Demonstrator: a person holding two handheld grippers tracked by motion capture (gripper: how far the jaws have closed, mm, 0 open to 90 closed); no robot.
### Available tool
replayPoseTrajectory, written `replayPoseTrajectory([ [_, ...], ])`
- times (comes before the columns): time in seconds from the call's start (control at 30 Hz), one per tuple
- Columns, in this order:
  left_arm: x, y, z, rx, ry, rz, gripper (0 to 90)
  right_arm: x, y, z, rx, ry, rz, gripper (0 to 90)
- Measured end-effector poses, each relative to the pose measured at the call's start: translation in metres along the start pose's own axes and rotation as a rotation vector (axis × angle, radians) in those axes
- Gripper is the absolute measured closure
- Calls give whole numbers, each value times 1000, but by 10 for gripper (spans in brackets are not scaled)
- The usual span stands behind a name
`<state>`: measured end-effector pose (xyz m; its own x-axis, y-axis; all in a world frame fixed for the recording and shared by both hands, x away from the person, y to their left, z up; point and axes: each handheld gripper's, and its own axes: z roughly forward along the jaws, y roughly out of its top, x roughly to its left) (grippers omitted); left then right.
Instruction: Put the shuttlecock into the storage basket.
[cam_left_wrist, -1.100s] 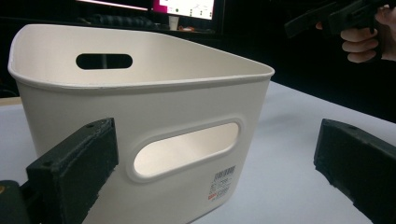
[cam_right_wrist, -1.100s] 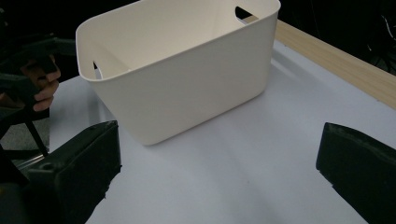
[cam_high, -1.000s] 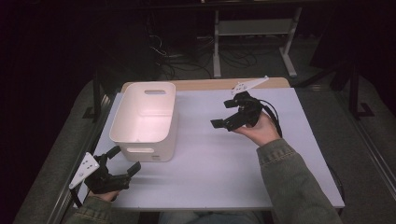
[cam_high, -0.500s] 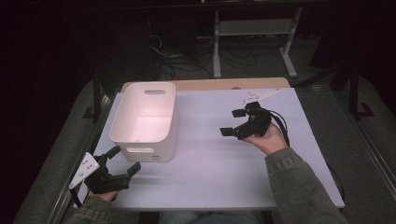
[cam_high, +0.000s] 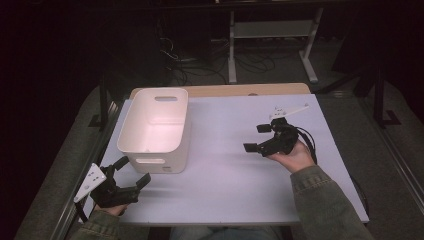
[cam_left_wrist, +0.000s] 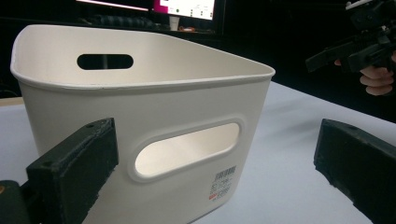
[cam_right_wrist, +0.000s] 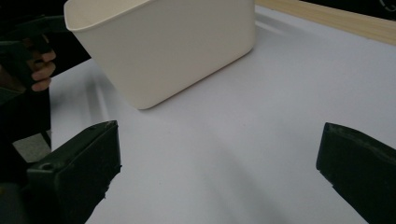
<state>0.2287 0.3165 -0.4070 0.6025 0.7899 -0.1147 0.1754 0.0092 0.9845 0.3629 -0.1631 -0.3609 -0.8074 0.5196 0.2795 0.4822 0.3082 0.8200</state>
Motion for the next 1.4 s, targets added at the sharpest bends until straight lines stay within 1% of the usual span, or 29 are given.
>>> replayPoseTrajectory([
  [0.07, 0, 0, 0, 1, 0, 2, 0, 0, -4, -1, -1, -19, -8, 0],
  [0.23, 0, 0, -1, 1, 0, 6, 0, -1, -14, -4, -2, -23, 3, 0],
  [0.37, -1, 0, 0, -1, 0, 1, 0, -2, -22, -7, -5, -29, 16, 0],
  [0.57, 0, 0, 0, 0, 2, 7, 0, -3, -32, -10, 11, -33, 21, 0],
  [0.6, 0, 0, 0, 0, 1, 4, 0, -3, -34, -11, 8, -37, 28, 0],
  [0.73, 0, 0, -1, 0, 1, 9, 0, -3, -41, -14, -9, -41, 29, 0],
  [0.83, 0, 0, -1, 0, 1, 8, 0, -2, -48, -18, -25, -54, 19, 0],
  [0.93, 0, 0, 0, 2, 1, 5, 0, -2, -54, -21, -34, -65, 21, 0],
  [1.0, 0, 0, 0, 0, 1, 7, 0, -1, -58, -23, -30, -72, 27, 0],
  [1.13, 0, 0, 0, 2, 2, 10, 0, -1, -63, -27, -50, -80, 34, 0],
  [1.23, 0, 0, 0, 0, 3, 7, 0, -2, -67, -32, -67, -90, 30, 0],
  [1.4, 0, 0, -1, 0, 3, 10, 0, -3, -76, -39, -89, -103, 46, 0],
])
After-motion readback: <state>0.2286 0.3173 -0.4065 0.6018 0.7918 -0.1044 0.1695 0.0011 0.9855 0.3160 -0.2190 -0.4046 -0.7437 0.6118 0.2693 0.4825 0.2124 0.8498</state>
